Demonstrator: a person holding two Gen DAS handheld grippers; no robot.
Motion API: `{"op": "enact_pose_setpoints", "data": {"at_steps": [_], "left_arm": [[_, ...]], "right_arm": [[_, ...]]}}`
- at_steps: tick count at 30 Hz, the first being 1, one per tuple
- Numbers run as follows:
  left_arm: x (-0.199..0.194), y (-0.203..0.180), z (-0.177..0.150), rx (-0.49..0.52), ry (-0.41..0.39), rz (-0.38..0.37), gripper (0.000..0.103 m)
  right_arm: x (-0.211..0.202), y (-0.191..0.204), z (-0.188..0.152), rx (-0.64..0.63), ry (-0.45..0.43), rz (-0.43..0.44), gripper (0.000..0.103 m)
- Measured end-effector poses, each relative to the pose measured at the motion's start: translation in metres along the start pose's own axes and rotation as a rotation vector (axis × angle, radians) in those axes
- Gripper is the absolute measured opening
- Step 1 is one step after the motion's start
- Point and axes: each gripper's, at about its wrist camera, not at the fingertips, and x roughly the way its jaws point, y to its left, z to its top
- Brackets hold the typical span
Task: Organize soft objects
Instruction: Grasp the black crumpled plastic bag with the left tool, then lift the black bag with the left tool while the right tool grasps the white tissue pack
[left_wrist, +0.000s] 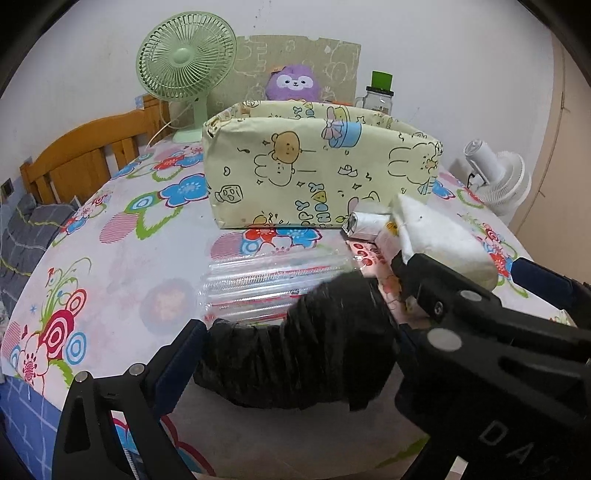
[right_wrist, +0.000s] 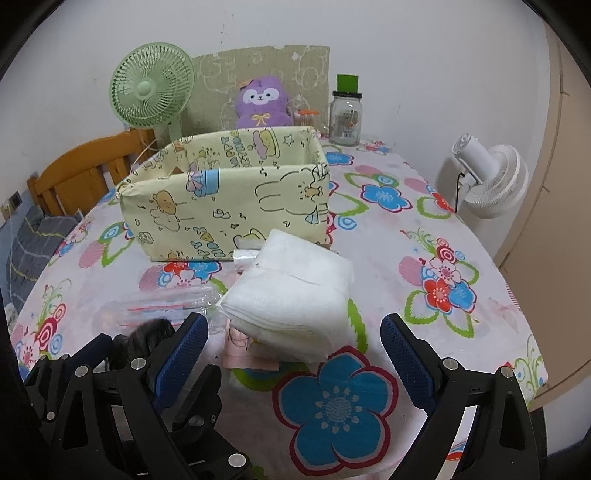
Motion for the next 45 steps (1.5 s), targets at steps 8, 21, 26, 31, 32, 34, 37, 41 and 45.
{"op": "enact_pose_setpoints", "data": {"at_steps": [8, 21, 26, 31, 32, 34, 37, 41, 45], "left_arm": [[0.003, 0.006, 0.0, -0.022, -0.004, 0.026, 0.068], [-0.008, 0.006, 0.01, -0.031, -0.056, 0.035, 0.043], [-0.01, 0.004, 0.017, -0.025, -0.077, 0.038, 0.04], [-0.005, -0.002, 0.027, -0.013, -0.09, 0.047, 0.04], [-0.003, -0.004, 0.028, -0.012, -0.09, 0.046, 0.04], [-0.001, -0.006, 0.03, -0.004, -0.093, 0.048, 0.04], [0.002, -0.009, 0.033, 0.001, -0.09, 0.048, 0.04], [0.01, -0.01, 0.037, 0.002, -0.074, 0.048, 0.04], [0.018, -0.01, 0.039, 0.001, -0.052, 0.048, 0.04]], "right_arm": [[0.007, 0.002, -0.001, -0.004, 0.014, 0.001, 0.096], [0.01, 0.004, 0.005, -0.011, 0.01, 0.013, 0.096], [0.01, 0.003, 0.009, -0.009, 0.003, 0.016, 0.096], [0.01, -0.001, 0.017, 0.004, -0.012, 0.019, 0.096], [0.011, -0.001, 0.018, 0.006, -0.012, 0.018, 0.096], [0.013, -0.003, 0.02, 0.01, -0.011, 0.019, 0.097], [0.019, -0.007, 0.023, 0.024, -0.005, 0.022, 0.097], [0.027, -0.01, 0.026, 0.035, 0.007, 0.028, 0.097], [0.038, -0.012, 0.028, 0.04, 0.032, 0.027, 0.096]]}}
